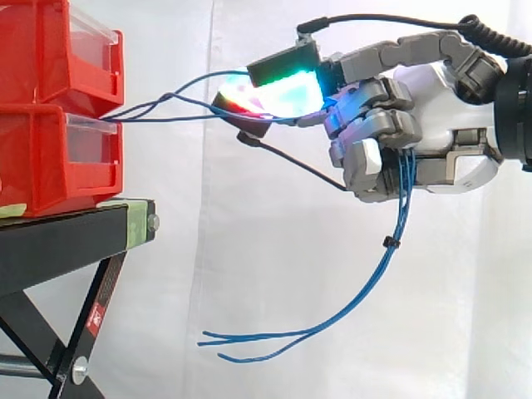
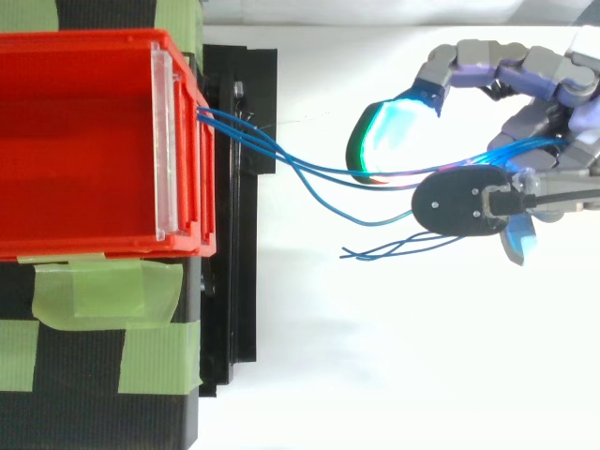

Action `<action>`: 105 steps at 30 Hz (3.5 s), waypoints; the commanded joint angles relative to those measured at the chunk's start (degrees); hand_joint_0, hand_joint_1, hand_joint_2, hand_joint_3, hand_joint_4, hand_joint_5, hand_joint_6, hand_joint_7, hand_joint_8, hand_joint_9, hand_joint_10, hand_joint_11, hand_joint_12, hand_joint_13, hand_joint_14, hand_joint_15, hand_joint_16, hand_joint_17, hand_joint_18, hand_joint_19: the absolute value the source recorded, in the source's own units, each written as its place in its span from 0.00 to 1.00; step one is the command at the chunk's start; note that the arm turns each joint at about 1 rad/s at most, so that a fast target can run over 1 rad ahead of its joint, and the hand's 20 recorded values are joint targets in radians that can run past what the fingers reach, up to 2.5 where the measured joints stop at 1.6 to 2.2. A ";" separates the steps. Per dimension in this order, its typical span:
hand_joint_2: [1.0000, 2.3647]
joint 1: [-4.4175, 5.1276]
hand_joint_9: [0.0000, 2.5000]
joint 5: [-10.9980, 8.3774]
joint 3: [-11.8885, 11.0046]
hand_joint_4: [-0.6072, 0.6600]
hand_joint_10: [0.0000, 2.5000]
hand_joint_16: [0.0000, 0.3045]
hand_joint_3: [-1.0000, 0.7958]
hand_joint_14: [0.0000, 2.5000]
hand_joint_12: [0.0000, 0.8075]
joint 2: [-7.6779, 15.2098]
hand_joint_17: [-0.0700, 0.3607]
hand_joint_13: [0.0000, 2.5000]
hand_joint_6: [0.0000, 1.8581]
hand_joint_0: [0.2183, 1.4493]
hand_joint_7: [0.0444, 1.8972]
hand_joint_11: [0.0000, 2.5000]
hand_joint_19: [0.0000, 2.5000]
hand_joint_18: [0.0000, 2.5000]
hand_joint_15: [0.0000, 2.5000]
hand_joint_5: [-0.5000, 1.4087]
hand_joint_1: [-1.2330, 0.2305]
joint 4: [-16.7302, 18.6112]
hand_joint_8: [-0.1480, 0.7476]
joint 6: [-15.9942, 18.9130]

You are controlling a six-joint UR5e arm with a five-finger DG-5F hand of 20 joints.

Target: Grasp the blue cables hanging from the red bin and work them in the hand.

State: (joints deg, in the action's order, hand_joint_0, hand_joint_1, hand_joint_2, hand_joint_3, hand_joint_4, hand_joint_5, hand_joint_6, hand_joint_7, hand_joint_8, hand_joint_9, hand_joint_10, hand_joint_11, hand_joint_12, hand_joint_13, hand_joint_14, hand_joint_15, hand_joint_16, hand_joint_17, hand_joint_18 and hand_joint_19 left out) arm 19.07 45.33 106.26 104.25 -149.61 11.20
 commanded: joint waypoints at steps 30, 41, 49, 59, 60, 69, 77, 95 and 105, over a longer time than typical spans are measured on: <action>0.01 0.01 0.68 -0.07 0.00 0.68 1.00 0.72 0.12 1.00 0.92 -0.01 0.54 0.79 0.26 0.47 0.67 1.00 0.22 0.95 0.78 0.35 0.38 -1.04 0.90 -0.13; 0.01 0.09 0.68 -0.15 0.00 0.67 1.00 0.72 0.16 1.00 0.92 -0.01 0.54 0.79 0.32 0.55 0.65 1.00 0.22 0.95 0.78 0.38 0.40 -0.86 0.90 -0.21; 0.01 0.09 0.68 -0.07 0.00 0.66 1.00 0.72 0.21 1.00 0.92 -0.01 0.54 0.79 0.32 0.56 0.67 1.00 0.22 0.95 0.78 0.39 0.40 -0.86 0.90 -0.30; 0.01 0.01 0.68 0.02 0.00 0.65 1.00 0.72 0.26 1.00 0.92 0.08 0.54 0.79 0.32 0.56 0.68 1.00 0.22 0.95 0.78 0.41 0.39 -1.04 0.90 -0.48; 0.01 0.09 0.68 0.02 0.00 0.65 1.00 0.72 0.26 1.00 0.92 0.08 0.54 0.79 0.32 0.56 0.67 1.00 0.22 0.95 0.78 0.41 0.39 -1.04 0.90 -0.48; 0.01 0.09 0.68 0.02 0.00 0.66 1.00 0.72 0.17 1.00 0.92 -0.01 0.54 0.79 0.32 0.55 0.67 1.00 0.22 0.95 0.78 0.40 0.41 -0.86 0.90 -0.74; 0.01 0.09 0.68 -0.07 0.00 0.66 1.00 0.72 0.14 1.00 0.92 -0.01 0.54 0.79 0.32 0.54 0.67 1.00 0.22 0.95 0.78 0.40 0.42 -1.04 0.90 -0.65; 0.02 0.09 0.68 -0.15 0.00 0.65 1.00 0.72 0.38 1.00 0.92 -0.01 0.54 0.79 0.28 0.54 0.69 1.00 0.22 0.95 0.78 0.43 0.40 -0.86 0.90 -1.27; 0.02 0.09 0.68 0.11 0.00 0.64 1.00 0.72 0.41 1.00 0.92 -0.01 0.54 0.79 0.27 0.56 0.71 1.00 0.22 0.95 0.78 0.43 0.40 -0.86 0.90 -1.71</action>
State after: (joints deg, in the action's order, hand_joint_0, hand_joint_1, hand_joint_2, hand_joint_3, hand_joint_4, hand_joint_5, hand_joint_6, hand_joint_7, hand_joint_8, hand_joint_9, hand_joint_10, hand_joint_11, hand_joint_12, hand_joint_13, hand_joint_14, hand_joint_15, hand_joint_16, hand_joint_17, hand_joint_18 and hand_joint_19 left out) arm 19.16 45.44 106.26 104.26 -150.52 9.74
